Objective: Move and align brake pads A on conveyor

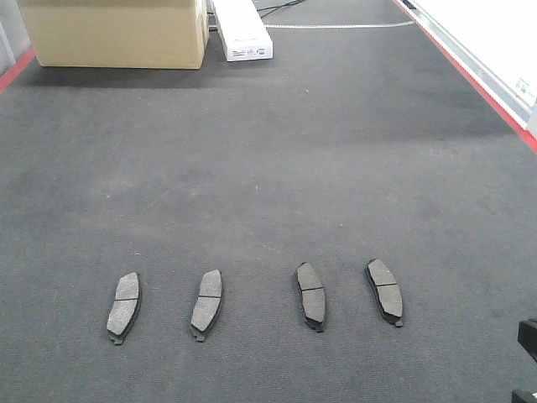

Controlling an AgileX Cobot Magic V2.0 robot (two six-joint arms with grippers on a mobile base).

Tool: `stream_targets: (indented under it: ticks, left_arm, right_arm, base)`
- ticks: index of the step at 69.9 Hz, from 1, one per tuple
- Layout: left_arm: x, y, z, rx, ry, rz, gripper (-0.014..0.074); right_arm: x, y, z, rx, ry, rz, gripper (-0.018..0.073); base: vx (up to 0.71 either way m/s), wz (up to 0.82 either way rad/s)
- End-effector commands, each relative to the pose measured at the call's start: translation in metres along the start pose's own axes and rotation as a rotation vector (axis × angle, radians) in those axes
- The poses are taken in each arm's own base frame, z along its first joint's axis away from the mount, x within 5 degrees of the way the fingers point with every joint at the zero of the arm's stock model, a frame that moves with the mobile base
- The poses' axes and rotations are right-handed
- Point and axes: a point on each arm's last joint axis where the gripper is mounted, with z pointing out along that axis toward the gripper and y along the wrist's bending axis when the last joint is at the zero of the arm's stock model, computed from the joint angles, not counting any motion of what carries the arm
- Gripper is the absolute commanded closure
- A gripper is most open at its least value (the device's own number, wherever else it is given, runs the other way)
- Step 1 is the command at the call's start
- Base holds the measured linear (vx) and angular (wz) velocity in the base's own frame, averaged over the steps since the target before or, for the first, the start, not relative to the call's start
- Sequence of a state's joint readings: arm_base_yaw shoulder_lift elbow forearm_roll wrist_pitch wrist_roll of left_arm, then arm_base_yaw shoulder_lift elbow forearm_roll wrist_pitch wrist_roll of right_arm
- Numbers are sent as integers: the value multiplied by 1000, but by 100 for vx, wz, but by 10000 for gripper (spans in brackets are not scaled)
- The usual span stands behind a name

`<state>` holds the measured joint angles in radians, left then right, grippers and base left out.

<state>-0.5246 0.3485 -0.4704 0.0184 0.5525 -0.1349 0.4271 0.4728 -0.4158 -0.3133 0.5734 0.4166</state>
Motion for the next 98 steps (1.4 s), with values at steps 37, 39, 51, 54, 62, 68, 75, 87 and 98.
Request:
stream_targets:
  ticks: [37, 39, 51, 54, 62, 68, 75, 87, 98]
  left_arm:
    - [9, 12, -32, -234, -370, -22, 603]
    - [13, 13, -34, -270, -380, -12, 603]
    - [40, 20, -34, -466, -400, 28, 603]
    - [44, 24, -31, -506, -379, 30, 603]
    - [57, 30, -23, -564, -344, 21, 603]
    - [68, 34, -15, -574, -328, 16, 603]
    - [85, 39, -2, -568, -335, 16, 603]
    - [107, 44, 11, -558, -365, 11, 603]
    - [106, 44, 11, -555, -374, 0, 603]
  right_arm:
    - [-13, 2, -4, -14, -83, -12, 566]
    - [-13, 2, -4, -14, -83, -12, 566]
    - [-13, 2, -3, -14, -82, -12, 566]
    - [-13, 2, -3, -14, -81, -12, 566]
    - [-13, 2, -3, -14, -81, -12, 566]
    - [-13, 2, -3, -14, -81, -12, 566]
    - [-13, 2, -3, -14, -81, -12, 566]
    - [-13, 2, -3, -13, -80, -12, 566]
    - [-13, 2, -3, -13, -80, -12, 566]
  base:
    - [0, 0]
    - [0, 0]
    - [0, 0]
    - [0, 0]
    - [0, 0]
    - [0, 0]
    - [0, 0]
    - [0, 0]
    - [0, 0]
